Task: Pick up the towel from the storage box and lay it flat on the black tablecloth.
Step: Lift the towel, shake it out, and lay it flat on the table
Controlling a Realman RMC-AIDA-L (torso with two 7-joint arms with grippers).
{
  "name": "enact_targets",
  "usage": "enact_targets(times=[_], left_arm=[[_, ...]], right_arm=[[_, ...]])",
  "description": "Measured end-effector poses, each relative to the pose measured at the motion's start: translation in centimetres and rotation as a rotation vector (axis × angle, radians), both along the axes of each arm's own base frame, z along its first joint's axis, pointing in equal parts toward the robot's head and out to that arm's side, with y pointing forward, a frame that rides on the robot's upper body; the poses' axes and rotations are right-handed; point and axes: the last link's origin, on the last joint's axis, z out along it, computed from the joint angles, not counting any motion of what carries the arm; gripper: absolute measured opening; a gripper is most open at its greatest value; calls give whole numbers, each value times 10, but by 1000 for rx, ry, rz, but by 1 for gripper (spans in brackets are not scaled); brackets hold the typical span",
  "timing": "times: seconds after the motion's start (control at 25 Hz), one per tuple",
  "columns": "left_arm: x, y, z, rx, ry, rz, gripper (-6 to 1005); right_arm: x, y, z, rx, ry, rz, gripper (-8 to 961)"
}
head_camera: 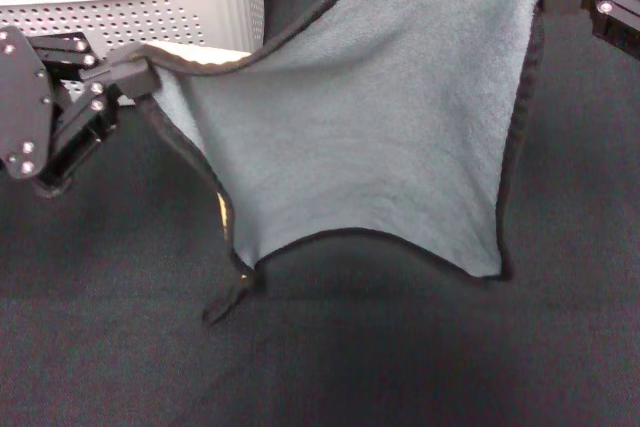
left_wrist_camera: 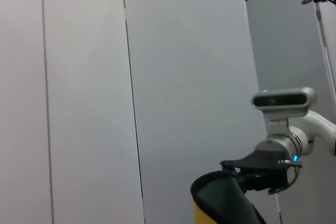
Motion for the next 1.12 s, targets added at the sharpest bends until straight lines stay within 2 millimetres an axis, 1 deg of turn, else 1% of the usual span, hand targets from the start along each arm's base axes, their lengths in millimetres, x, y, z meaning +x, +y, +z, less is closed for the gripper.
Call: enact_targets(times=[0.12, 0.32, 0.36, 0.4, 0.48, 0.52, 0.6, 0.64, 0.88, 1.0, 1.12], left_arm=[[1, -2, -8, 27, 3, -21, 31], [-1, -4, -23, 79, -40, -42, 33], [-1, -4, -23, 79, -40, -42, 34], [-1, -4, -23, 79, -40, -42, 34], [-6, -4, -43, 156, -119, -48, 35], [-6, -4, -46, 173, -133, -49, 36], [-5, -7, -60, 204, -180, -60, 36], [-5, -7, -60, 204, -180, -60, 36], [6, -17, -86, 190, -226, -119, 37], [6, -22, -101, 246, -228, -117, 36], [5, -25, -112, 308, -232, -89, 42]], right_arm=[[-2, 0, 2, 7, 3, 6, 1], [-11, 2, 13, 42, 14, 24, 1], [-16, 2, 15, 51, 20, 34, 1], [-16, 2, 15, 51, 20, 34, 1], [-22, 4, 17, 59, 25, 50, 1], [-27, 5, 19, 63, 29, 59, 1], [-34, 8, 22, 66, 32, 73, 1], [-37, 9, 22, 67, 33, 78, 1], [-49, 19, 21, 91, 28, 88, 1], [-55, 21, 21, 99, 28, 100, 1], [-60, 23, 22, 105, 29, 112, 1]])
